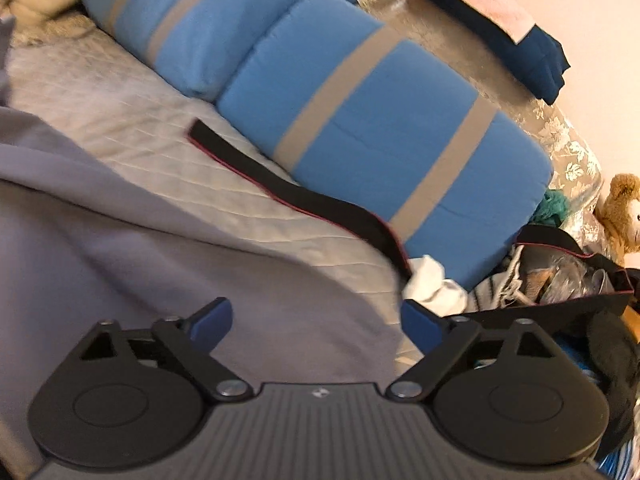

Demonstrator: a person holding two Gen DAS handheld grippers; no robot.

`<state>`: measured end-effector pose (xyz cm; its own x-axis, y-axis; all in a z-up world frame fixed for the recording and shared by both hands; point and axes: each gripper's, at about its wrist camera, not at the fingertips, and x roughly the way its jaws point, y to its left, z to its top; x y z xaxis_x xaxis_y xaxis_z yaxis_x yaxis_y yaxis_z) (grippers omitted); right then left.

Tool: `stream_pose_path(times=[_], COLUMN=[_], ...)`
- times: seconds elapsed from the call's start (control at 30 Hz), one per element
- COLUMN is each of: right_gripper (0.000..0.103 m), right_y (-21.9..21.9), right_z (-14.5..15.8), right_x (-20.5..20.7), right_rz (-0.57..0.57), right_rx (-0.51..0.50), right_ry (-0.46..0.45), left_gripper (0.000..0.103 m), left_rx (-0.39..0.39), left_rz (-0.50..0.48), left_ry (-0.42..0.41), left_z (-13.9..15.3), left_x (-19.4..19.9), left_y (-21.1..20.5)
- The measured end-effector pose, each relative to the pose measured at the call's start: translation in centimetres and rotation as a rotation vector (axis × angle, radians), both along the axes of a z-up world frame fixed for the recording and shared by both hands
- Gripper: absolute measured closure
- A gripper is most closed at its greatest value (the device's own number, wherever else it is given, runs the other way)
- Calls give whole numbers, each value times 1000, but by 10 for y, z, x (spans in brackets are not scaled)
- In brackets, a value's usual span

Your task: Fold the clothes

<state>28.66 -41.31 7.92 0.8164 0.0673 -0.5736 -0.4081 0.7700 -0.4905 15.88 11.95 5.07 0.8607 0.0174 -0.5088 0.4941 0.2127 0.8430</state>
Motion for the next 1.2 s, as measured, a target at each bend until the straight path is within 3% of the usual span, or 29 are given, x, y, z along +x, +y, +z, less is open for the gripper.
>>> stream_pose_path(times=[0.13, 0.4, 0.67, 0.7, 0.73, 0.77, 0.9, 1.2], right_gripper=[24, 33, 37, 51, 90, 103, 103, 103], right_y=[-18, -42, -61, -62, -62, -62, -63, -77], right_z=[-7, -51, -73, -75, -76, -77, -72, -31], right_x=[50, 131, 172, 175, 175, 176, 166, 135], right_rz=[-16, -34, -31, -29, -34, -38, -60, -113], right_rx=[22, -10, 70, 79, 95, 111, 113, 95], right_ry=[48, 194, 325, 341, 352, 363, 323, 176], left_gripper=[100, 100, 100, 100, 100, 100, 101, 101], left_rx=[-41, -105, -136, -140, -144, -151, -208, -276], left_rz=[35, 71, 84, 90, 96, 110, 182, 328], left_ry=[6, 24, 39, 40, 41, 46, 60, -3], left_z=[2, -1, -5, -4, -4, -2, 9, 60], left_x=[3, 7, 11, 12, 12, 13, 18, 23], left_y=[0, -3, 2, 3, 5, 7, 20, 48])
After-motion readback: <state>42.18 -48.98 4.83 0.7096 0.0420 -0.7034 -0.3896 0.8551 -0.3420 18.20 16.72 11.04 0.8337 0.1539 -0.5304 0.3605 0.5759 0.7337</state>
